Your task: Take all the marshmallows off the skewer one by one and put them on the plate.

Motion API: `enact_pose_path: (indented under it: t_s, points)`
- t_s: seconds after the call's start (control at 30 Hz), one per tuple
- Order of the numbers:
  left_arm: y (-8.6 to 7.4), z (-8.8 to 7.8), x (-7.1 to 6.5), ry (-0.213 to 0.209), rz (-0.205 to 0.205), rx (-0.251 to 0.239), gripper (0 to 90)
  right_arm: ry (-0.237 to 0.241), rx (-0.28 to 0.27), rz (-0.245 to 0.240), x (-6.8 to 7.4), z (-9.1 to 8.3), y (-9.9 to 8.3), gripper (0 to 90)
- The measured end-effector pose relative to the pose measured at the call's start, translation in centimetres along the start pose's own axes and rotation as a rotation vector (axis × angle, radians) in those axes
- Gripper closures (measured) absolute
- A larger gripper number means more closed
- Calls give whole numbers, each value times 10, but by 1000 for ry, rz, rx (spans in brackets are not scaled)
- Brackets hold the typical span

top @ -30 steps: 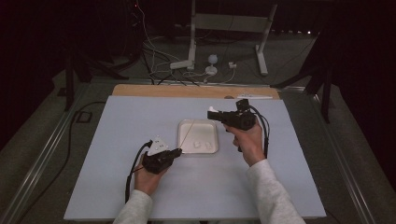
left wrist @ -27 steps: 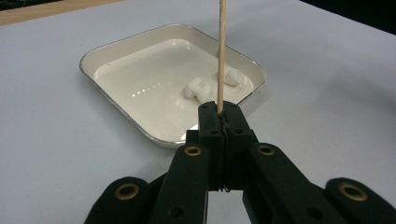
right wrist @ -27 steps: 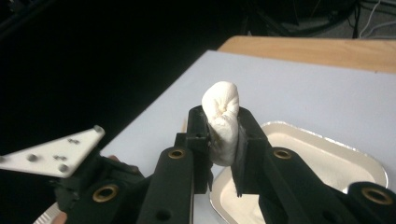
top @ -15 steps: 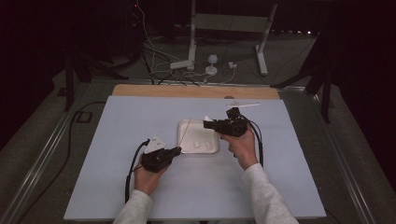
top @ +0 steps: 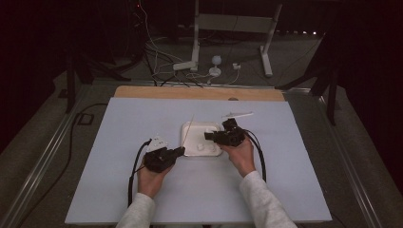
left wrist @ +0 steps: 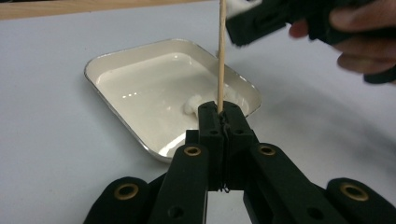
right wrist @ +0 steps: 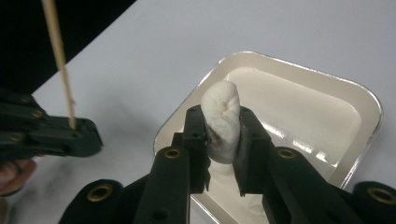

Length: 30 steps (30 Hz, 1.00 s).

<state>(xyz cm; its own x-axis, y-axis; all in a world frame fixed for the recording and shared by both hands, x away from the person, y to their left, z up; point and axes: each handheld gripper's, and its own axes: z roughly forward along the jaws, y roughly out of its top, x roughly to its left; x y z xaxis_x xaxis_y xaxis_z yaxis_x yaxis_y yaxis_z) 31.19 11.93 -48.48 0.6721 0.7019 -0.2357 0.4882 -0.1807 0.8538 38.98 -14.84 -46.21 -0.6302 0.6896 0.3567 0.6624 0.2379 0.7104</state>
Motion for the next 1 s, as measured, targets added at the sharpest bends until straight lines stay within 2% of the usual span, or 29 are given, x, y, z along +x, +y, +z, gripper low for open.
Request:
enact_pose_path:
  t_s: [0.2, 0.33, 0.53, 0.73, 0.9, 1.0]
  points:
    - [4, 2, 4, 9, -49, -5, 898, -30, 17, -8, -1, 6, -5, 763]
    - [7, 4, 4, 9, -59, -2, 898, -56, 31, -16, -1, 10, -10, 759]
    - [12, 7, 5, 12, -83, 11, 897, -72, 43, 11, -8, 18, -19, 752]
    - [17, 11, 8, 13, -97, 14, 897, -89, 57, 11, -10, 21, -23, 728]
    - [21, 15, 9, 16, -114, 17, 897, -101, 65, 12, -11, 22, -24, 618]
    - [21, 17, 9, 19, -121, 26, 897, -114, 49, 31, -12, 22, -24, 424]
